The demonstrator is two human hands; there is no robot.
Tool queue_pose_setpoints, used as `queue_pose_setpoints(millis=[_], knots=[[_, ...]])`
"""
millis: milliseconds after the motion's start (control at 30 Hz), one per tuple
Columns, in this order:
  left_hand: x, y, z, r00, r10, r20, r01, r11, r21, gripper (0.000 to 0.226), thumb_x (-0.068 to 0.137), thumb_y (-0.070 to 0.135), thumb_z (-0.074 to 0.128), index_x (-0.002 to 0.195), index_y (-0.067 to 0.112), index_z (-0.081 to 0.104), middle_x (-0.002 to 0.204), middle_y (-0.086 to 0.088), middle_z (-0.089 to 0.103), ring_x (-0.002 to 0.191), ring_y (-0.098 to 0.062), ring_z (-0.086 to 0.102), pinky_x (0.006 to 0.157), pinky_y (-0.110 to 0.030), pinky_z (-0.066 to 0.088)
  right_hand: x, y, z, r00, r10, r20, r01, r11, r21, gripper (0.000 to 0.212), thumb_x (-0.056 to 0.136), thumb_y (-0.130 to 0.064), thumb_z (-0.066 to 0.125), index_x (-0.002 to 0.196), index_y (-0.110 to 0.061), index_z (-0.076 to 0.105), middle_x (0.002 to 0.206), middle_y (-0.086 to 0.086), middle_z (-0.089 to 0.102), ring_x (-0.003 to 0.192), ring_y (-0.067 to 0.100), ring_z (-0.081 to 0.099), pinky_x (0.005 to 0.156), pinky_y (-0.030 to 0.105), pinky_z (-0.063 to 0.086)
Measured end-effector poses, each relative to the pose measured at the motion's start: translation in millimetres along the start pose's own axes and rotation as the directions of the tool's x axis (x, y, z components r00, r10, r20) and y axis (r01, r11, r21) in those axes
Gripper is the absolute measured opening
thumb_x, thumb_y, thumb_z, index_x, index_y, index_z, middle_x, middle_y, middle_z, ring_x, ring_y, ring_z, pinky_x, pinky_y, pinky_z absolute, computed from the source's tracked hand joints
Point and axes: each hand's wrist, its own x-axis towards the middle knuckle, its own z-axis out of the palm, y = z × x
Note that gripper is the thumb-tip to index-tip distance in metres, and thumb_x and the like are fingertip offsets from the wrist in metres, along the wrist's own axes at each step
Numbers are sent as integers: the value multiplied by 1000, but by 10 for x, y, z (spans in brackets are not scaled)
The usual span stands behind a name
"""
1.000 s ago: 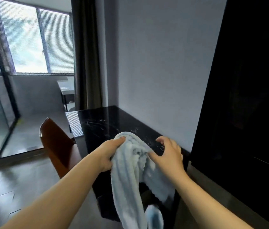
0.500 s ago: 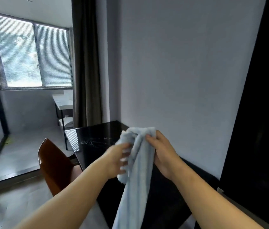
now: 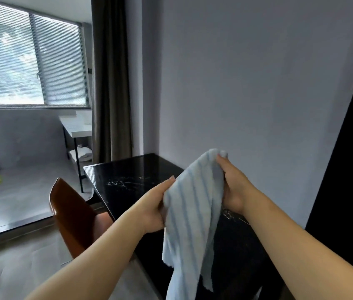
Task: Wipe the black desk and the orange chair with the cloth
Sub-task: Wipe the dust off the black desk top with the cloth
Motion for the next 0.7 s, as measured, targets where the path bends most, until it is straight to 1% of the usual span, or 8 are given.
queue_pose_setpoints(millis=[100,233,333,467,533,600,667,700], knots=[[-53,188,-41,983,152,-106,-157,987,-43,25,89,32,58,92,10,69,77,-8,73,66,-18,71,54,-28,57,38,45,-24,1000,17,22,-10,963,-270,29,91,-27,60,119,-34,54,105,3,71,89,21,69,72,36,56],[-86,336,-116,841,453,-297,-458,887,57,15,93,22,57,97,8,60,80,-7,68,63,-16,66,55,-28,54,122,47,60,967,-166,-192,84,923,-376,27,82,-11,69,107,-7,60,94,8,68,77,22,64,66,33,54],[-153,400,-146,718,562,-411,-567,815,122,45,83,11,69,119,22,46,94,-3,60,75,-14,61,60,-28,49,179,-26,94,889,-304,-341,165,910,-381,43,76,-18,76,108,-12,49,107,7,55,88,21,56,69,31,46],[-236,524,-161,638,742,-208,-616,653,441,73,75,0,73,129,37,42,116,3,48,94,-6,56,75,-25,50,97,-120,53,932,-342,-123,257,860,-441,46,76,-7,72,107,-33,52,112,2,48,96,22,57,80,40,53],[-271,583,-154,649,758,-69,-531,516,673,69,70,-3,76,123,34,51,125,-6,47,104,-18,55,84,-26,47,58,-172,20,932,-362,14,311,781,-541,43,74,1,71,96,-34,59,106,0,52,88,15,58,77,29,54],[-277,641,-146,660,749,56,-331,223,917,62,68,0,77,118,31,58,120,-7,50,112,-24,51,86,-19,38,47,-217,-19,925,-373,77,323,662,-676,39,74,5,69,93,-29,61,98,-5,56,82,9,57,66,18,50],[-283,695,-131,652,744,149,-127,-86,988,49,70,8,75,114,25,64,108,-1,55,108,-17,50,81,-15,31,67,-238,-68,908,-411,81,301,505,-809,30,75,-1,69,91,-25,61,90,-8,58,82,12,56,66,20,46],[-286,721,-130,649,745,156,-45,-166,985,41,71,13,74,111,24,67,104,-1,58,106,-17,51,78,-16,31,78,-246,-99,895,-440,69,281,438,-854,24,75,-6,70,88,-24,62,86,-8,59,83,12,56,67,23,45]])
